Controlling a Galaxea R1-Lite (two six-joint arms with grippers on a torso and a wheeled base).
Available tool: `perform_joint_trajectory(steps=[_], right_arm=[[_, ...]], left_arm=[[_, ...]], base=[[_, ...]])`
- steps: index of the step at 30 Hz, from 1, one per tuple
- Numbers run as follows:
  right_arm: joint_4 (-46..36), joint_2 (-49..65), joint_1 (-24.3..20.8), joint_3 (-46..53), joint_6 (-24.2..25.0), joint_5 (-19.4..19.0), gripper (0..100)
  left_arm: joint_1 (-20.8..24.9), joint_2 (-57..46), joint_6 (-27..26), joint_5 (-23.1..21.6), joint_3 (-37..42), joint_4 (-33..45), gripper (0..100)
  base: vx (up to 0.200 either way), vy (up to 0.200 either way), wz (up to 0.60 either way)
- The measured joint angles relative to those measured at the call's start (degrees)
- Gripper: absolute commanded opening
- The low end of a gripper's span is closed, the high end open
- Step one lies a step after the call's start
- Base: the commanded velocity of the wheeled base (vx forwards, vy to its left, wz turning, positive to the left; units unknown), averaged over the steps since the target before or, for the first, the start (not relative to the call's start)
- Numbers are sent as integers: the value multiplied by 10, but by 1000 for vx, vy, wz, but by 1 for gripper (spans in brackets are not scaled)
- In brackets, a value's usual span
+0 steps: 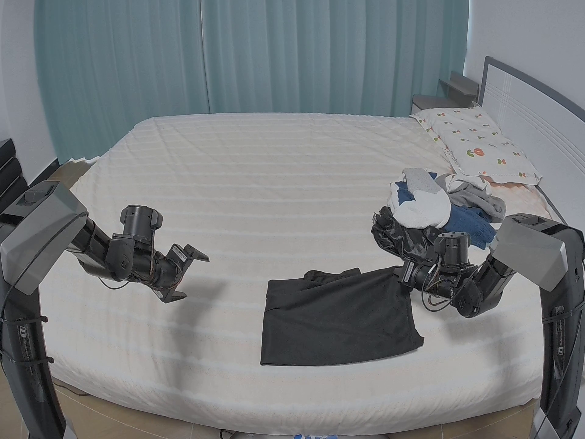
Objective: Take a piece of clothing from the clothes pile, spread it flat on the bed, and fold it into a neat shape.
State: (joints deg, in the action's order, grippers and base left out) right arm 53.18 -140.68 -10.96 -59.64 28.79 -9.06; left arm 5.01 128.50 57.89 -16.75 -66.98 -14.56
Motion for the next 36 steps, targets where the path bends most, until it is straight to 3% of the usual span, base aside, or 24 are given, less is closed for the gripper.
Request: perform_joint_trajectory(steps=[13,14,27,36], right_arm=[[3,-16,22,0,7,0,0],[3,-17,23,1,7,-1,100],[55,20,28,77,28,-11,100],[141,68,18,256,27,-75,100]], left_arm=[[0,0,0,0,0,0,100],[0,0,0,0,0,0,100],[0,1,0,0,-1,0,100],[0,1,-1,-1,-1,0,100]], base=[[0,0,0],[0,0,0],[0,0,0],[0,0,0]])
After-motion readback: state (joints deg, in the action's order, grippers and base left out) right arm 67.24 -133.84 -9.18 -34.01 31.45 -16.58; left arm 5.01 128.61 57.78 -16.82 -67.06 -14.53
